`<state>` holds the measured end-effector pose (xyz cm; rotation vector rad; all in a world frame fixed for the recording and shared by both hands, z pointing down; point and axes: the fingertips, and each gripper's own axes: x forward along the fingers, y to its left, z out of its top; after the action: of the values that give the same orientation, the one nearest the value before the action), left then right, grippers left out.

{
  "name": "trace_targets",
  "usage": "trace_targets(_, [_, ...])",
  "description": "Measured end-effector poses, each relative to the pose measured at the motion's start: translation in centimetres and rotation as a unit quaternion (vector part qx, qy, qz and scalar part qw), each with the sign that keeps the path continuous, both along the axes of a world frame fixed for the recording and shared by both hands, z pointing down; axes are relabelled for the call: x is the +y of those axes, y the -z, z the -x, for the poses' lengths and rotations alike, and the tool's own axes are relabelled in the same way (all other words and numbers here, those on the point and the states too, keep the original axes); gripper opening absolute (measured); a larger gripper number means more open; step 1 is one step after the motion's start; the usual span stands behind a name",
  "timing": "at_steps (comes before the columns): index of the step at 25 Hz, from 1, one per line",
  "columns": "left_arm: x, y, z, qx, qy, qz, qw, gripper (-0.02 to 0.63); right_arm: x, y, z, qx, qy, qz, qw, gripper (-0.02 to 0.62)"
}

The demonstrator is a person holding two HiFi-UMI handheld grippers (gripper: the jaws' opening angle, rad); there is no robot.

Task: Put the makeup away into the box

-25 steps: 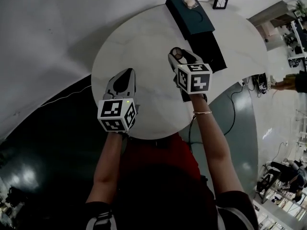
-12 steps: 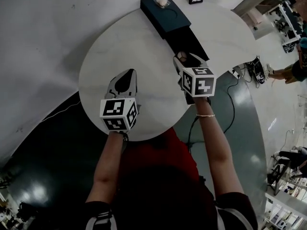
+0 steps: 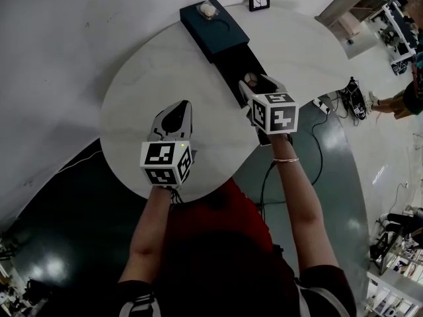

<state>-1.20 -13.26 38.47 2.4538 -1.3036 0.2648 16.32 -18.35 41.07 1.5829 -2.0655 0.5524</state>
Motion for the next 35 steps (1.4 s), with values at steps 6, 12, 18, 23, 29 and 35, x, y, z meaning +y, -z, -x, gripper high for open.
trace_targets(6, [-0.9,-0.3,-2.0,-0.002,0.007,0.005,1.0000,0.021,-1.7,-1.1,-0.7,0.008,0.023,0.012,1.000,0.227])
trace_targets(12, [-1.9,-0.8,-3.7,-0.002,0.009,0.012,0.9999,0.021,-3.7,-2.7,-0.7,0.021,0.051,0.033,0.998,0.227])
trace_targets(18, [-3.5,-1.6,-4.3,-0.004,0.019,0.020,0.9996,0.021,-6.2,-4.3,-0.3,0.031,0.070,0.051,0.996,0.227])
trace_targets(23, [-4.4,-2.4,-4.0,-0.005,0.028,0.029,0.9992,0.021,-7.9,-5.6,0.5,0.044,0.087,0.066,0.993,0.227])
trace_targets(29, [-5.1,-3.3,-3.3,0.000,0.042,0.037,0.9985,0.021,-9.4,-6.8,1.1,0.060,0.096,0.079,0.990,0.227])
trace_targets(35, [-5.6,-4.1,-3.1,-0.003,0.048,0.044,0.9979,0.021,-10.4,-7.7,1.2,0.078,0.097,0.094,0.988,0.227])
